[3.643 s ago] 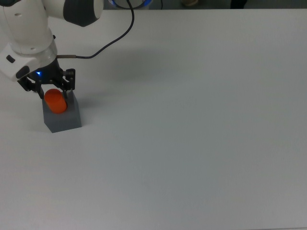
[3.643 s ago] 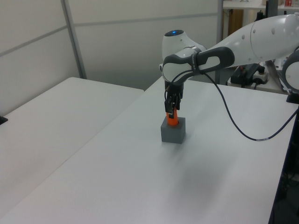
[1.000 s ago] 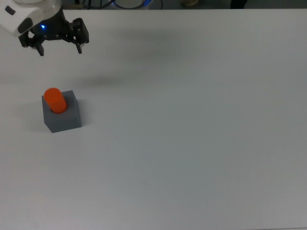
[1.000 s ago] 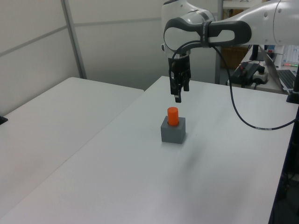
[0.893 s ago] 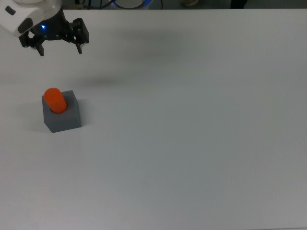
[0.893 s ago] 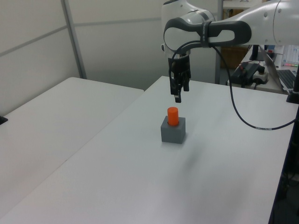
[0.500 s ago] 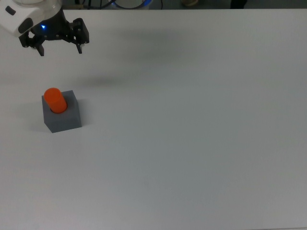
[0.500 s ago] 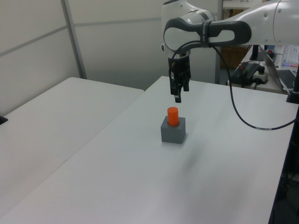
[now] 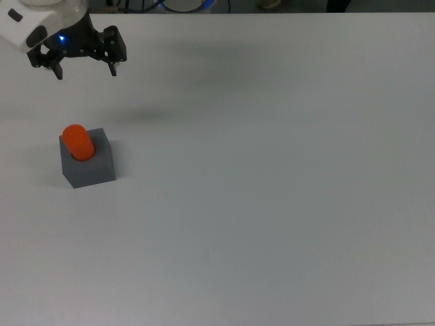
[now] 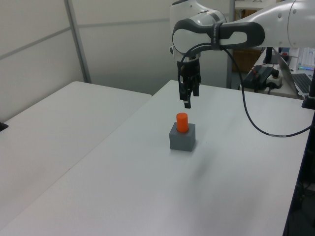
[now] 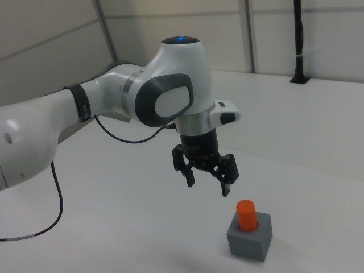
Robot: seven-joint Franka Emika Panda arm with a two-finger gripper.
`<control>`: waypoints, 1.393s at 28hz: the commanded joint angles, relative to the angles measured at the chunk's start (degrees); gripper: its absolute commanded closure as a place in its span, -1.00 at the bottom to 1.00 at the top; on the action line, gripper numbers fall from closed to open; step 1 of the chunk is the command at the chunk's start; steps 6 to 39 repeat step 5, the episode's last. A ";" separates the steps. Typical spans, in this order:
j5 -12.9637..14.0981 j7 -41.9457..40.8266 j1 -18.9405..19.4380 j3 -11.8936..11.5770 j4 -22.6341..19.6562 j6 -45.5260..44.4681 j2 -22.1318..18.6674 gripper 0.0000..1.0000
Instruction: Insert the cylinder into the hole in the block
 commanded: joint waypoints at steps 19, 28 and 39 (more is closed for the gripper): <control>-0.91 0.66 0.76 -0.24 0.42 -1.93 0.00 -1.00; -0.91 0.66 0.76 -0.24 0.42 -1.93 0.00 -1.00; -0.91 0.66 0.76 -0.24 0.42 -1.93 0.00 -1.00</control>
